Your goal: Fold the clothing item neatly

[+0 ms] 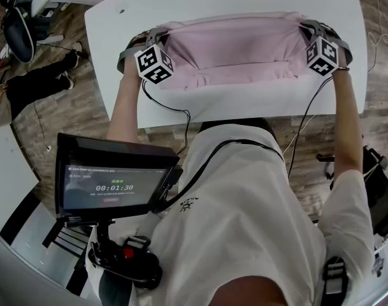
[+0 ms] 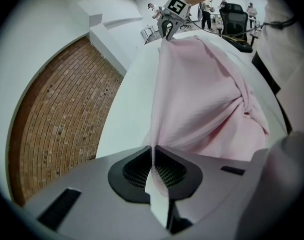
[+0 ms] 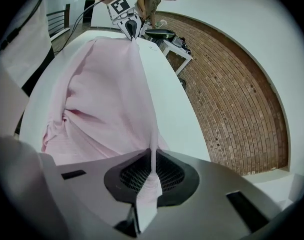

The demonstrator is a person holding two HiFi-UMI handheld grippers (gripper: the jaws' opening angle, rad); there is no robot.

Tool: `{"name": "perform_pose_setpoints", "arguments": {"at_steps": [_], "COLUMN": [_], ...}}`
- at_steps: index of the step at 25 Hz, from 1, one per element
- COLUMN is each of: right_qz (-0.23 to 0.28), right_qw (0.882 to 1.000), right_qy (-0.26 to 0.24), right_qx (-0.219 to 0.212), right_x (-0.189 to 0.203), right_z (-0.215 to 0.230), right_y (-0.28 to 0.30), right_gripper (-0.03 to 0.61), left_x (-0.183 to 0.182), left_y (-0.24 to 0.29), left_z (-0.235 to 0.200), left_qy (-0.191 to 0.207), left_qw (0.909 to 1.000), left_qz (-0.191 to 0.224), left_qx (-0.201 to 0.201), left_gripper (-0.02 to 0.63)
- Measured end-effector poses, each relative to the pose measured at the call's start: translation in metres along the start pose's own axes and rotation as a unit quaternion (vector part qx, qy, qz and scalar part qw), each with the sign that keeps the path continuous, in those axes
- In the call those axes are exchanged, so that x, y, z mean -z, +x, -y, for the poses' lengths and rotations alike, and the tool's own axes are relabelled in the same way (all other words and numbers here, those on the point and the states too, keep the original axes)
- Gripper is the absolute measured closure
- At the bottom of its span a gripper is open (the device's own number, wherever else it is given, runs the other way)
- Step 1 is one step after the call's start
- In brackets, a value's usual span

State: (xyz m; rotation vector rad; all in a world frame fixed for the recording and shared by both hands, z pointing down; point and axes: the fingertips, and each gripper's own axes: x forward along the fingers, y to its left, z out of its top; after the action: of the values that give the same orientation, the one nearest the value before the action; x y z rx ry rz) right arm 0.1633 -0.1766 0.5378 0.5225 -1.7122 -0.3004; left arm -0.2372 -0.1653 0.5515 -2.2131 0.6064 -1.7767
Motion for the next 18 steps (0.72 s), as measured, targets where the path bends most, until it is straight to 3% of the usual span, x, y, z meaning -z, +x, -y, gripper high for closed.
{"name": "perform_pose_setpoints", "arguments": {"at_steps": [10,18], "right_qz": [-0.026,-0.003], "right_qw": [0.999,0.997], "right_qy": [0.023,0.066], "right_qx": [0.018,0.03], "right_x": [0.012,0.009], "right_z": [-0.011,-0.008], "right_y": [0.02,0.023], "right_gripper": [0.548,0.554], "left_x": [0.001,0.003], "left_y": [0.019,0.021], "left_z": [0.012,0.011], "left_qy": [-0.043,-0.067], "left_qw": [0.9988,0.9972], "left_qz": [0.004,0.015], "left_qx": [-0.022,-0.031], "left_gripper": [0.594,0.595]}}
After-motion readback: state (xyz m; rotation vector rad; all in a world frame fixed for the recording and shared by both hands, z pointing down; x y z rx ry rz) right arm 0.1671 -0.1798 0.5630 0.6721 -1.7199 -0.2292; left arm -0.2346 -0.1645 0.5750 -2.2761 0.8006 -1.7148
